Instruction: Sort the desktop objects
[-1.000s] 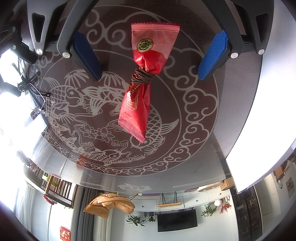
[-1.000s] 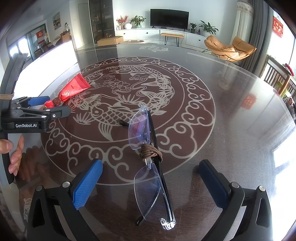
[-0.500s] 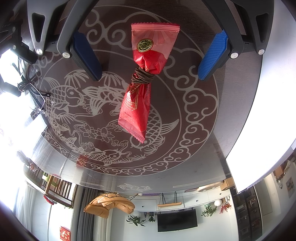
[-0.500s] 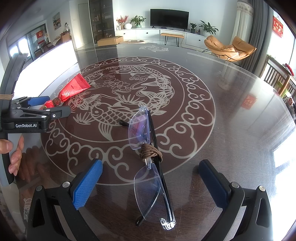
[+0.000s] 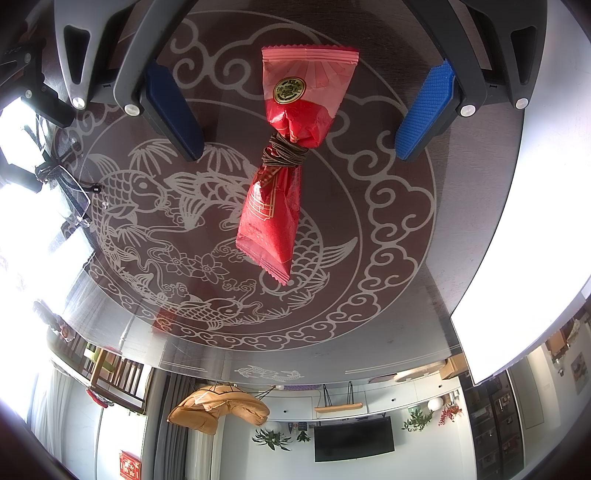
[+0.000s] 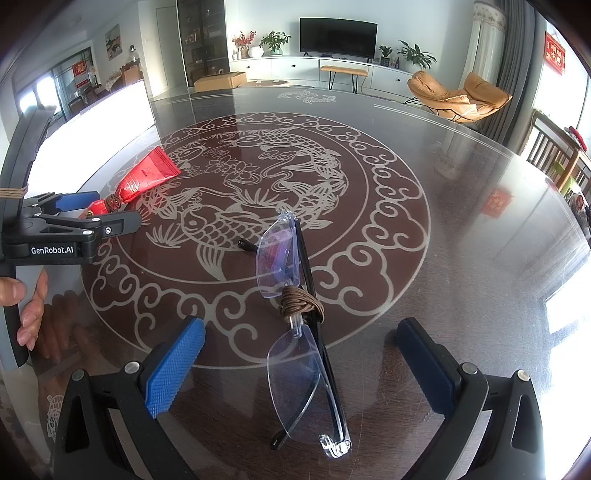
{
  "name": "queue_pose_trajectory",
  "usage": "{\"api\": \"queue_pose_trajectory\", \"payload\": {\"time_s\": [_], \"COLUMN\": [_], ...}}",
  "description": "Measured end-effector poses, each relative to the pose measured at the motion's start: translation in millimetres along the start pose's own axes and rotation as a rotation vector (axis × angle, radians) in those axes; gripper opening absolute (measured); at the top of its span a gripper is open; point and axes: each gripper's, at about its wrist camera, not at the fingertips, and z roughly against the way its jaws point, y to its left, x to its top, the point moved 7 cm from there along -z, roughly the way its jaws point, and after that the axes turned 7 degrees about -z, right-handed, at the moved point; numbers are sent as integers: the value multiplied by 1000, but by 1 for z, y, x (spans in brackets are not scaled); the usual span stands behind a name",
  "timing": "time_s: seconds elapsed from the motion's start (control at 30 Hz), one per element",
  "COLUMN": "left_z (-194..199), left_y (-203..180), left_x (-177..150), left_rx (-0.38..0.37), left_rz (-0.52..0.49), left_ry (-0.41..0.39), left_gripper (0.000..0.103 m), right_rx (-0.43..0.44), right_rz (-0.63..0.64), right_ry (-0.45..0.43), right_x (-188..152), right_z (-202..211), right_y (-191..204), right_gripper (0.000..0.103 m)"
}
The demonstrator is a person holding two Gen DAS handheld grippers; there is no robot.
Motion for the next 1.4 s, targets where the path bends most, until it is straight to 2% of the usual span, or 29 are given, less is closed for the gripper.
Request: {"api": "queue_pose_trajectory", "payload": {"time_s": [0.27,0.33,0.43,0.5,0.6,0.67,0.83,1.23,1.4], "left_z": [0,-1,-5,-9,-13,-14,-12,-9,-8], "left_y": [-1,-2,-1,2,2,1,0,2,3], "left_x": [-1,0,5,8,12,15,18,4,2], "left_rx": [-8,-27,-92,-98,-99,-93,-58,-43,-40], "left_rz": [-5,-42,-126,-134,-132,-120,-66,-59,-57], "left_ry": [2,17,119,190,254,246,170,9,10], "left_gripper": [103,103,103,103,103,103,103,103,103], "right_rx": [0,0,0,0,0,1,1,1,1], "right_rz": [0,0,0,0,0,0,0,1,1], "right_ry": [0,0,0,0,0,0,0,0,0], "right_x": [0,0,0,0,0,0,0,0,0], "right_z": [0,0,0,0,0,0,1,1,1], "right_y": [0,0,0,0,0,0,0,-1,-1], "right_gripper": [103,103,103,103,103,103,103,103,103]}}
